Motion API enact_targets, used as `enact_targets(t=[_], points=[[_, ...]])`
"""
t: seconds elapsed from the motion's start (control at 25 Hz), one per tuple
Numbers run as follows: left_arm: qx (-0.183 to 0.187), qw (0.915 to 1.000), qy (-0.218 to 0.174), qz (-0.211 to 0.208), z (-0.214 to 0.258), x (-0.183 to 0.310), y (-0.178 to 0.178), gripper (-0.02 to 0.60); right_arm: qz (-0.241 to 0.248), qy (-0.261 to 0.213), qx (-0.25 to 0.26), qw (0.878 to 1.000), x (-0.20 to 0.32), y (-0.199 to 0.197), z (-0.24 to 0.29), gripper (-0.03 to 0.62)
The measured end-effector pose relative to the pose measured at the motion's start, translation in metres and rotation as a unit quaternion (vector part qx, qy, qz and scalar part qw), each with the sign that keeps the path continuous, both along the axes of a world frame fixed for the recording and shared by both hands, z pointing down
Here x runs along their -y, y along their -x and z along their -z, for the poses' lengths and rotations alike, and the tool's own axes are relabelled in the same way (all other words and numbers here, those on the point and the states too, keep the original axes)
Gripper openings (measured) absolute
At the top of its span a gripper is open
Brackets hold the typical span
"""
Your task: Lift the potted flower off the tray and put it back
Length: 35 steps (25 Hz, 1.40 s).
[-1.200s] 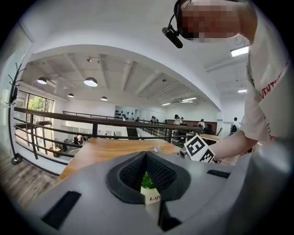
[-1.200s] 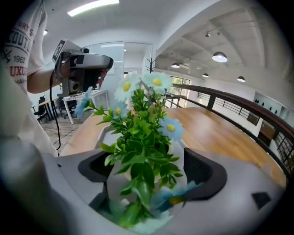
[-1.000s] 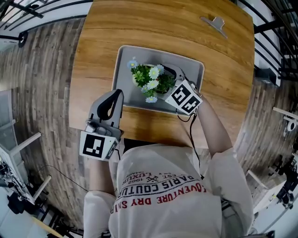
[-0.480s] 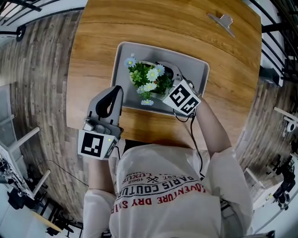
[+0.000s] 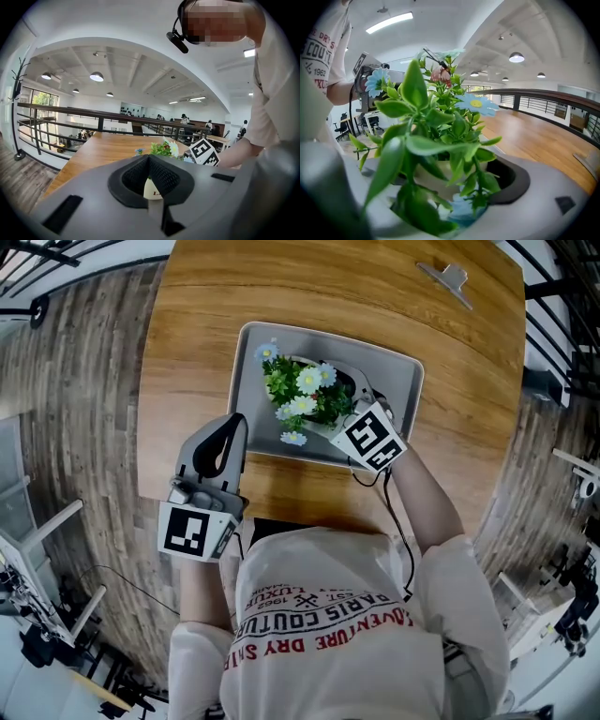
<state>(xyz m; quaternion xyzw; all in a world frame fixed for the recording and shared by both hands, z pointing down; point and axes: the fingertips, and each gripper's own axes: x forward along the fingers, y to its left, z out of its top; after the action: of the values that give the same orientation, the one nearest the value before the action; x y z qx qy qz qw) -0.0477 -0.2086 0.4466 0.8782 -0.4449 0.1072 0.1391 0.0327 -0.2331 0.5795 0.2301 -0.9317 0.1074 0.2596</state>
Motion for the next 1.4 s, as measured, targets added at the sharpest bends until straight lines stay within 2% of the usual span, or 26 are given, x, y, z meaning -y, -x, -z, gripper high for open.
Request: enact_targets(t=[0.28,0.56,0.76,1.08,1.24,1.4], points=[[0.001,0.9997,-0.017,-0.020,0.014,-0.002,0.012,0.012,-0.085,-0.033,0.018,0.996,0.009,-0.011,0.038,0.472],[0.005,0.9966,-0.049,-0.066,0.048,-0.011,-0.003,0.012,-0.175,-0.072,0.019,0.982,-0.002,-0.049,0.098,0.472],[0.009,0.9928,-0.077,-0.091,0.076,-0.022,-0.010,0.012,-0.250,-0.094,0.015,0.964,-0.022,-0.085,0.145,0.472],[0.004,0.9828,-0.133,-0.128,0.118,-0.034,-0.018,0.012,-0.365,-0.137,0.011,0.921,-0.064,-0.134,0.219,0.472],[0.003,0.9787,-0.154,-0.136,0.135,-0.041,-0.017,0.012,-0.407,-0.141,0.010,0.903,-0.086,-0.148,0.239,0.472],[0.007,0.9786,-0.164,-0.124,0.148,-0.042,-0.009,0.012,-0.428,-0.148,0.013,0.892,-0.101,-0.153,0.253,0.472]])
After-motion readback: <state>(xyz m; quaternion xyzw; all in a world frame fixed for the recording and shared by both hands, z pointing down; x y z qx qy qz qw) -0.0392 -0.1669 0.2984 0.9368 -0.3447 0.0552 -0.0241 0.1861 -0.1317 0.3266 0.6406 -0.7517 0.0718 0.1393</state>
